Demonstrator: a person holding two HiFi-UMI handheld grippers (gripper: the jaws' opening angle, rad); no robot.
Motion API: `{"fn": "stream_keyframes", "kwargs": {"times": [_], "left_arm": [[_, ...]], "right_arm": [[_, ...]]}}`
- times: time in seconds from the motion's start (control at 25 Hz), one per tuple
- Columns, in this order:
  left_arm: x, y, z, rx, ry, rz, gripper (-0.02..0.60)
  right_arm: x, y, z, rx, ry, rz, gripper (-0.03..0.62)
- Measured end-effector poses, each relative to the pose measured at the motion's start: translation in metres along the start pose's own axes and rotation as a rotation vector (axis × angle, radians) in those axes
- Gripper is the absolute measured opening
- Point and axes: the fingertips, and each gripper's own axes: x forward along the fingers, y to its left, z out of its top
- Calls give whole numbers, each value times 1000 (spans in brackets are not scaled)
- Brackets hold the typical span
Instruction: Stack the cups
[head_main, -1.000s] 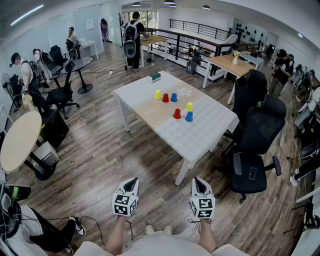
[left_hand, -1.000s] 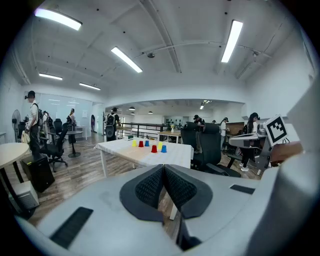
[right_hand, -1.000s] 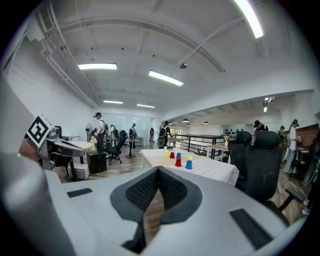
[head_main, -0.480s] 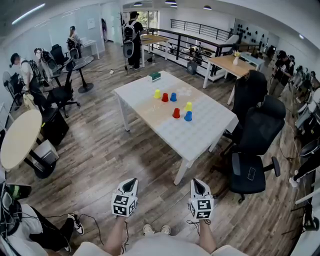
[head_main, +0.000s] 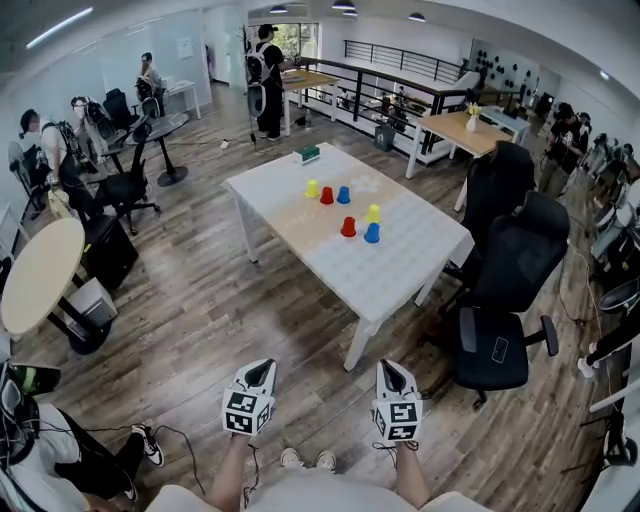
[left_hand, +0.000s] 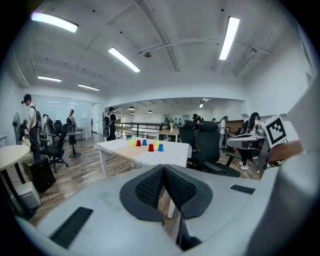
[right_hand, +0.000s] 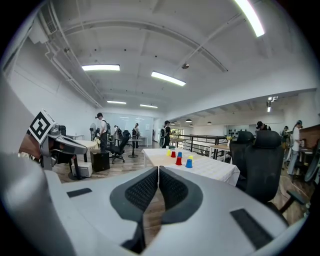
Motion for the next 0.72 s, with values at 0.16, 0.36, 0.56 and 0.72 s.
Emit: {"fn": "stream_keyframes", "kwargs": {"times": [0.16,0.36,0.56,0.72], "left_arm": [[3,-10,3,5,1,6,13],[8,-16,0,-3,3,9,13],[14,-17,-5,-9,5,25,12],[21,-9,-7,-13,16,37,12]], "right_arm": [[-2,-3,1,6,-10,46,107],[1,-5,-4,6,-9,79,203],[8,-11,-12,-18,5,79,223],[20,-15,-12,-17,7,71,219]]}}
